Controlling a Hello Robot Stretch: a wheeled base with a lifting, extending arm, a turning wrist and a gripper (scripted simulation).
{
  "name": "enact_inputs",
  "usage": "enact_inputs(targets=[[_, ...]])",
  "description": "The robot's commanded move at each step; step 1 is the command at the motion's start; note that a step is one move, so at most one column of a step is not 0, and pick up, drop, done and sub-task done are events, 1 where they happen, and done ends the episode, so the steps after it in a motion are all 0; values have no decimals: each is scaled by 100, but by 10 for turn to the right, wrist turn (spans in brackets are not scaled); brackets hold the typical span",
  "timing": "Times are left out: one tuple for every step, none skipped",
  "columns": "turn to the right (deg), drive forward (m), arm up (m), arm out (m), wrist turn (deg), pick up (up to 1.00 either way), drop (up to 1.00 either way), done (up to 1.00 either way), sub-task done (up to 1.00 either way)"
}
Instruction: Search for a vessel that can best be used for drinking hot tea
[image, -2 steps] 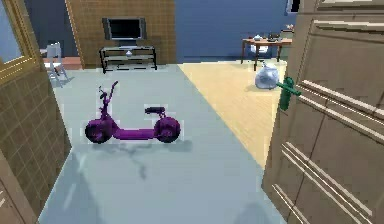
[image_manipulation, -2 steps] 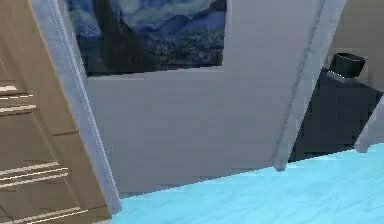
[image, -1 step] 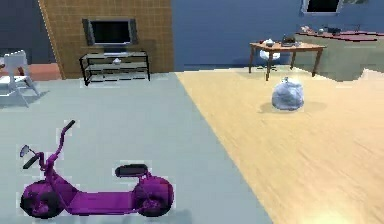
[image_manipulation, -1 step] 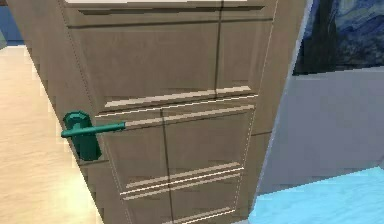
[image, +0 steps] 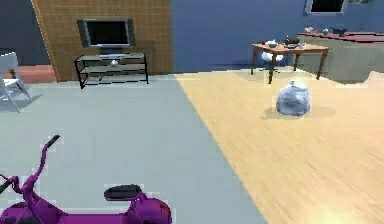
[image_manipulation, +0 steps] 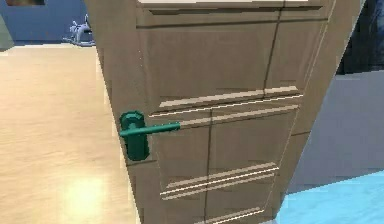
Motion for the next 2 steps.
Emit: enact_inputs(targets=[[270, 0, 0, 0, 0, 0, 0, 0, 0], [0, 45, 0, 0, 0, 0, 0, 0, 0]])
